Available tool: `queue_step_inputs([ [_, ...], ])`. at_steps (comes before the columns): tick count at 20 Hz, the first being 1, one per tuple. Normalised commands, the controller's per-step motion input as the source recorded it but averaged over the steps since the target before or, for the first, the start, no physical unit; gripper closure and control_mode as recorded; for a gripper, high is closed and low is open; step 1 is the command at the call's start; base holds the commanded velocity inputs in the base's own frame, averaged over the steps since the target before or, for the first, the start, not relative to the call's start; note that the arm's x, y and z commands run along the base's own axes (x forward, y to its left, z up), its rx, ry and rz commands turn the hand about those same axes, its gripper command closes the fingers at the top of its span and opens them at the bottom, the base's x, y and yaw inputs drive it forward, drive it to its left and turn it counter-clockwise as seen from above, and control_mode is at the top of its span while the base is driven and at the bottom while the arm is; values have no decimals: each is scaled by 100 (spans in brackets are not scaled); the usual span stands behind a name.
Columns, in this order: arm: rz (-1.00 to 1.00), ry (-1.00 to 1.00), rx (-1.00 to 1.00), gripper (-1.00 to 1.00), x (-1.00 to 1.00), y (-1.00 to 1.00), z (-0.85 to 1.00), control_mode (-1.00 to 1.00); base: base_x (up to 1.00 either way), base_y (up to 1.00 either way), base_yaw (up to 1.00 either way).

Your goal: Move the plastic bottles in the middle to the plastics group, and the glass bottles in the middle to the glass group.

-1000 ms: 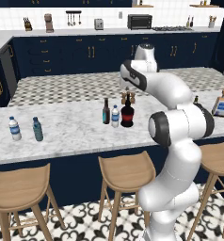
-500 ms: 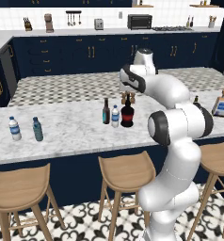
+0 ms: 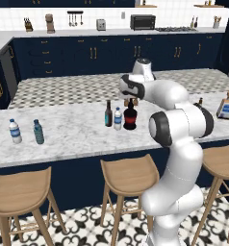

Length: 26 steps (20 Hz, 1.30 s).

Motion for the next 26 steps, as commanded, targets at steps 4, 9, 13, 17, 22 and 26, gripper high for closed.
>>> queue_step_inputs([
  [4, 0, -3, 0, -100, 15, 3, -1, -100, 0, 0, 0],
  [9, 0, -3, 0, -100, 12, 0, -2, -100, 0, 0, 0],
  [13, 0, 0, 0, -100, 4, -3, -9, -100, 0, 0, 0],
  [17, 0, 0, 0, -100, 8, -13, -19, -100, 0, 0, 0],
  [22, 0, 0, 0, -100, 14, -7, -16, -100, 0, 0, 0],
  [26, 0, 0, 0, -100, 27, 0, -12, -100, 0, 0, 0],
])
